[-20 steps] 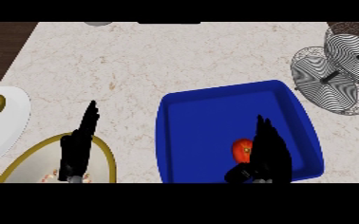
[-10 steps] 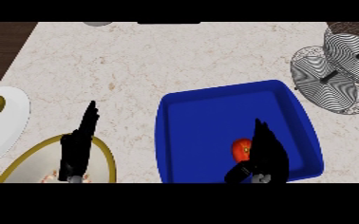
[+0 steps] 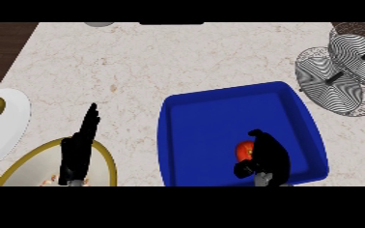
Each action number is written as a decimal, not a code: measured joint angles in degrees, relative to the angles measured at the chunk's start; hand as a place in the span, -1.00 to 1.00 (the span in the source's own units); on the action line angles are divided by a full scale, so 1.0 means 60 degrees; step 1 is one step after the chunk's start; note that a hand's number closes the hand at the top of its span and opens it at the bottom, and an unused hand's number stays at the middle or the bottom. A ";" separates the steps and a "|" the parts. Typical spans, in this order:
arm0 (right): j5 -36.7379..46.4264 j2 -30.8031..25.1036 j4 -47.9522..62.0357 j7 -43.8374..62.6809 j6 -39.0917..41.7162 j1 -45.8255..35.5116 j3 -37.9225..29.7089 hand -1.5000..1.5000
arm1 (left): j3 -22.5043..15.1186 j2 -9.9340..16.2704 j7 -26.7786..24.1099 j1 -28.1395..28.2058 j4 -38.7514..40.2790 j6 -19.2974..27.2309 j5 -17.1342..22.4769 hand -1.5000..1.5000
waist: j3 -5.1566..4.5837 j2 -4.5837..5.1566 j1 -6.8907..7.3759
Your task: Pick the tomato from the tray and place it in the tiered basket
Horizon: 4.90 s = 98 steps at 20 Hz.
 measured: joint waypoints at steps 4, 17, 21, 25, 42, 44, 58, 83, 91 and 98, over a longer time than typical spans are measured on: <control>0.0151 -0.0045 0.0298 -0.0213 -0.0172 -0.0152 -0.0003 1.00 | 0.0055 -0.0014 0.0161 -0.0088 0.0027 -0.0096 -0.0047 0.00 | -0.0036 -0.0028 -0.0016; 0.0464 -0.1184 0.0415 -0.1047 -0.0533 0.0286 -0.2071 1.00 | 0.0342 -0.0095 -0.0097 0.0238 -0.0060 -0.0205 -0.0013 0.00 | -0.0020 -0.0070 -0.0173; 0.0266 -0.1791 -0.0179 -0.1146 -0.0679 0.0670 -0.3389 1.00 | 0.0280 -0.0127 -0.0038 0.0271 -0.0159 -0.0123 -0.0151 0.00 | -0.0005 -0.0043 -0.0199; 0.0273 -0.1821 -0.1496 -0.1106 -0.0962 0.0878 -0.4202 1.00 | 0.0340 -0.0113 0.0006 0.0276 -0.0099 -0.0136 -0.0157 0.00 | -0.0008 -0.0050 -0.0251; 0.1735 -0.3292 -0.6677 -0.0377 0.1145 -0.1506 -0.6037 1.00 | 0.0339 -0.0178 0.0103 0.0126 -0.0079 -0.0245 -0.0253 0.00 | -0.0049 -0.0030 -0.0072; 0.1776 -0.3510 -0.6525 -0.0417 0.1482 -0.2166 -0.6262 1.00 | 0.0304 -0.0225 0.0091 0.0086 -0.0059 -0.0224 -0.0318 0.00 | -0.0043 -0.0024 -0.0028; 0.1635 -0.4706 -0.2528 -0.1281 0.2524 -0.5888 -0.8183 1.00 | 0.0371 -0.0298 0.0099 0.0016 -0.0060 -0.0432 -0.0300 0.00 | -0.0035 0.0025 0.0108; 0.0889 -0.4767 0.4925 -0.3296 -0.2452 -0.7052 -0.9390 -1.00 | 0.0553 -0.0484 0.0347 0.0012 -0.0162 -0.0609 -0.0534 0.00 | -0.0048 0.0004 0.0085; -0.0818 -0.4303 0.5665 -0.4837 -0.4628 -0.7355 -1.0431 -1.00 | 0.0508 -0.0624 0.0358 -0.0098 -0.0108 -0.0525 -0.0699 0.00 | -0.0014 0.0040 0.0086; -0.1254 -0.4431 0.4749 -0.5511 -0.6177 -0.7073 -1.0805 -1.00 | 0.0622 -0.0664 0.0182 0.0016 -0.0025 -0.0559 -0.0676 0.00 | -0.0029 0.0002 -0.0024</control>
